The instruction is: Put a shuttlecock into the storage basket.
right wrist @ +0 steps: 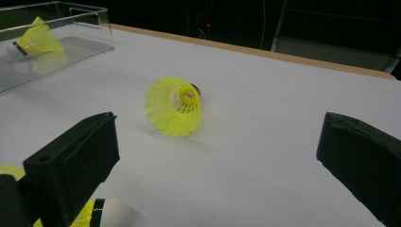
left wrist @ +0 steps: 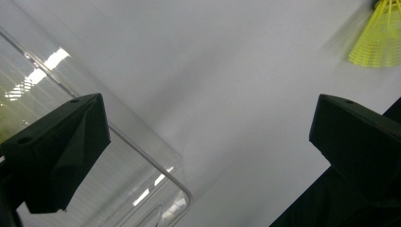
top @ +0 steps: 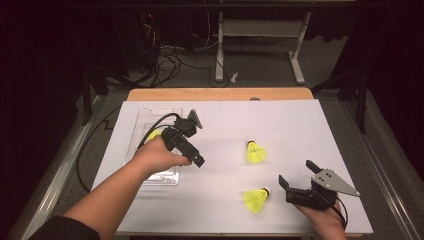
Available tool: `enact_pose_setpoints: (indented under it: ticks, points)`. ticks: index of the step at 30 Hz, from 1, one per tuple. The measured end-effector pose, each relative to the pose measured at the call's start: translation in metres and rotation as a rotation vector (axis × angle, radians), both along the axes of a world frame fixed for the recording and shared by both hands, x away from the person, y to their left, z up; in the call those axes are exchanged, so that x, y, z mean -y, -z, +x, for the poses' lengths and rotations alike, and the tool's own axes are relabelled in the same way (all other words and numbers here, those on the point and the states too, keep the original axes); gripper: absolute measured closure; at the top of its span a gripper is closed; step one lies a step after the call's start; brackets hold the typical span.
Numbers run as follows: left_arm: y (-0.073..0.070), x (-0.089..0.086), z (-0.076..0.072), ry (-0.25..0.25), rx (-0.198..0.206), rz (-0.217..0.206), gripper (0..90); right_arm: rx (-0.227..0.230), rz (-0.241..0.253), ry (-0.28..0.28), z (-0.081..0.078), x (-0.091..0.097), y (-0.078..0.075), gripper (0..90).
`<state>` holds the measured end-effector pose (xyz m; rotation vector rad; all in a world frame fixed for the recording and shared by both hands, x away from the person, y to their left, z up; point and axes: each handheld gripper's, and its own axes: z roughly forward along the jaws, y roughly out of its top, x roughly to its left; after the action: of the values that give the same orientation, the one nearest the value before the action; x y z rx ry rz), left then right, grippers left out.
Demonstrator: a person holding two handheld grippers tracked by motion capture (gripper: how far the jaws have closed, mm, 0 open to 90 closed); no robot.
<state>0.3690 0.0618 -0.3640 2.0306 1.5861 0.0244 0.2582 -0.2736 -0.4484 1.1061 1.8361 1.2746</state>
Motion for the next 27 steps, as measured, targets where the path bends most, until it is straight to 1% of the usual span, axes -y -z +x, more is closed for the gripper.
enact_pose_setpoints:
  ticks: [3, 4, 8, 10, 14, 16, 19, 23, 24, 25, 26, 27]
  points:
    - [-0.001, 0.008, -0.005, 0.022, 0.004, 0.0, 0.6, -0.001, 0.004, 0.0, 0.0, 0.0, 0.0, 0.6]
    - [-0.001, 0.008, -0.005, 0.022, 0.004, 0.0, 0.6, -0.001, 0.004, 0.0, 0.0, 0.0, 0.0, 0.6]
    - [-0.001, 0.015, -0.009, 0.033, 0.004, -0.012, 0.6, -0.002, 0.002, -0.003, 0.0, -0.001, 0.001, 0.6]
    - [-0.002, 0.019, -0.012, 0.044, -0.003, -0.025, 0.6, -0.004, 0.001, -0.003, 0.0, -0.001, 0.001, 0.6]
    - [-0.001, 0.026, -0.015, 0.058, -0.004, -0.031, 0.6, -0.009, 0.001, -0.006, 0.001, -0.002, 0.002, 0.6]
    - [0.0, 0.028, -0.016, 0.063, -0.009, -0.039, 0.6, -0.013, 0.01, -0.002, 0.003, -0.002, 0.002, 0.6]
    - [0.001, 0.03, -0.017, 0.075, -0.009, -0.039, 0.6, -0.014, 0.031, 0.005, 0.003, 0.001, 0.002, 0.6]
    - [0.002, 0.031, -0.017, 0.067, -0.005, -0.053, 0.6, -0.019, 0.034, 0.015, 0.004, 0.004, 0.004, 0.6]
    - [0.003, 0.032, -0.018, 0.074, 0.001, -0.057, 0.6, -0.019, 0.034, 0.015, 0.004, 0.004, 0.004, 0.6]
    - [0.004, 0.032, -0.019, 0.073, -0.004, -0.068, 0.6, -0.019, 0.03, 0.015, 0.004, 0.004, 0.004, 0.6]
    - [0.006, 0.034, -0.02, 0.078, -0.003, -0.066, 0.6, -0.01, 0.038, 0.026, 0.004, 0.004, 0.001, 0.6]
    - [0.006, 0.034, -0.02, 0.078, -0.003, -0.066, 0.6, -0.01, 0.038, 0.026, 0.004, 0.004, 0.001, 0.6]
